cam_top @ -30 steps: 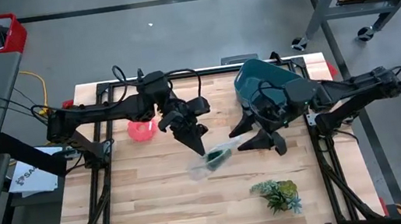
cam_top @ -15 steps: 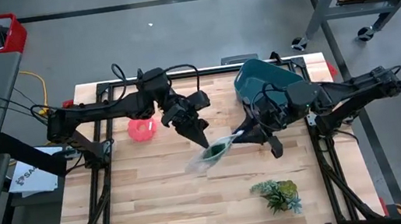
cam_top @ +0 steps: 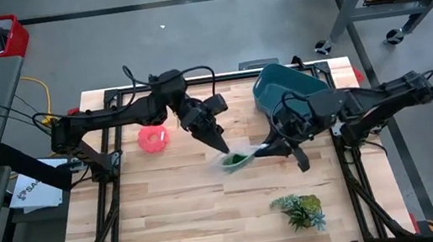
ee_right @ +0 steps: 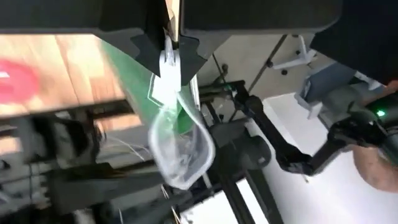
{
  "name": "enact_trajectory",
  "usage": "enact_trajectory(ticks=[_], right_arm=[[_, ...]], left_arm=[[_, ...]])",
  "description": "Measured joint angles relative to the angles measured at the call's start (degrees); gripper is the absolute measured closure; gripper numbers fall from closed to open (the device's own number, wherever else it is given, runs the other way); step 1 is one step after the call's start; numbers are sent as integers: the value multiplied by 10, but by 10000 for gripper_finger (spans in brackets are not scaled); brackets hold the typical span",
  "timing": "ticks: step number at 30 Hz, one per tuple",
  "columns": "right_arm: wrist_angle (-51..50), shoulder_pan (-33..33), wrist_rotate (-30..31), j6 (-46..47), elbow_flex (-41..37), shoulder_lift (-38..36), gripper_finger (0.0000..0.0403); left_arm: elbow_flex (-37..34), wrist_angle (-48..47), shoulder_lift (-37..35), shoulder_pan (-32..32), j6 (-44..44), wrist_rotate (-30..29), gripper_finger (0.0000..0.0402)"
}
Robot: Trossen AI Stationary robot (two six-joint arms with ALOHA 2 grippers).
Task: Roll bandage
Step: Close the transparent zip bag
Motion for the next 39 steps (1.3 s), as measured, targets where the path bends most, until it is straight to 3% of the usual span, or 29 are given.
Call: enact_trajectory(ticks=[5, 8, 14, 17, 22, 27, 31, 39], right_arm=[[-56, -1, 29, 12, 0, -33, 402], [-78, -1, 54, 15, 0, -48, 402], [-133, -6, 88, 33, 0, -27, 403], [-182, -9, 90, 50, 0, 4, 403], [-211, -9, 86, 62, 0, 52, 403], [-210, -8, 70, 62, 0, 62, 403], [-209, -20, 71, 58, 0, 62, 403], [-209, -41, 72, 57, 0, 62, 403]], left_arm=[[0, -86, 0, 1, 82, 42, 298], [0, -176, 0, 1, 171, 32, 282], [0, -410, 0, -1, 432, -116, 272], [0, -476, -3, -1, 511, -193, 272], [0, -483, -36, 7, 540, -219, 272], [0, -580, -81, 11, 647, -322, 272], [0, -588, -82, -19, 721, -364, 268], [0, -549, -36, -70, 756, -391, 207]])
